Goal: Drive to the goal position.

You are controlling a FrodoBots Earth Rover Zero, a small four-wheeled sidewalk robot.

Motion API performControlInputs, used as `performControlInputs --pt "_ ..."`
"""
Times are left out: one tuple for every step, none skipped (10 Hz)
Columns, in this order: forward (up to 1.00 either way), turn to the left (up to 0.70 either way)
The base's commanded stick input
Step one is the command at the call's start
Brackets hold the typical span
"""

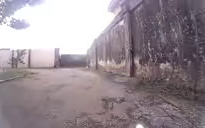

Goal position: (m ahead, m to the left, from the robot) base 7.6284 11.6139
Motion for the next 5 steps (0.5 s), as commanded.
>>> performControlInputs --pt "0.7 0.0" --pt "0.7 0.0" --pt "0.7 0.0" --pt "0.7 0.0" --pt "0.7 0.0"
